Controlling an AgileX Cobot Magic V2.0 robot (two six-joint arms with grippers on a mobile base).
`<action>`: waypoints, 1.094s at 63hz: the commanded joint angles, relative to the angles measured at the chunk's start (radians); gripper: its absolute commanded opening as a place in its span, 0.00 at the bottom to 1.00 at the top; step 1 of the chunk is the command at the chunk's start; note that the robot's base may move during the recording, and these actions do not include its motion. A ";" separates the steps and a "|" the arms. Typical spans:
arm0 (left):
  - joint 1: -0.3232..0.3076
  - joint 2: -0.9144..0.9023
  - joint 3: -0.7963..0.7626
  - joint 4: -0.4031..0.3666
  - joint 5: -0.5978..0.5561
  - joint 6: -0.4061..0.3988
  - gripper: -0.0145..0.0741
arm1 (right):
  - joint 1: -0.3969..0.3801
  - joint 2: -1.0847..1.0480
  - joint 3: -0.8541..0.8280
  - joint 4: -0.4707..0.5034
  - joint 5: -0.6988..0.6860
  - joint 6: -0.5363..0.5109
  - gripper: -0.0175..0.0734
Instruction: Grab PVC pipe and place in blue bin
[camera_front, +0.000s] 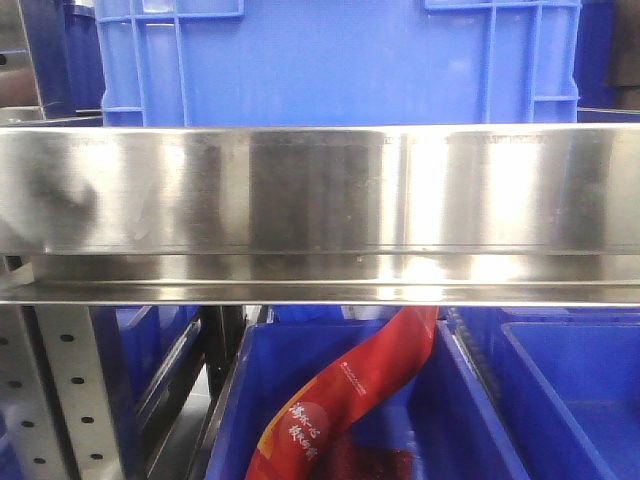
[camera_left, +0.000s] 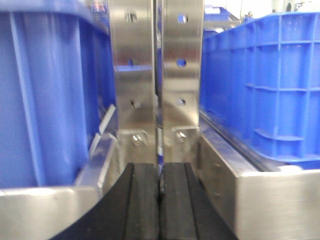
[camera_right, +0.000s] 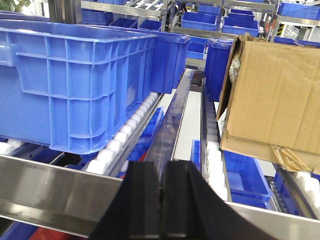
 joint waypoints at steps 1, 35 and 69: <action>0.002 -0.004 0.015 0.046 -0.037 -0.003 0.04 | -0.005 -0.003 0.003 -0.010 -0.026 0.000 0.01; 0.155 -0.004 0.111 0.061 -0.322 -0.003 0.04 | -0.005 -0.003 0.003 -0.010 -0.026 0.000 0.01; 0.199 -0.066 0.111 0.054 -0.320 -0.003 0.04 | -0.005 -0.003 0.003 -0.010 -0.026 0.000 0.01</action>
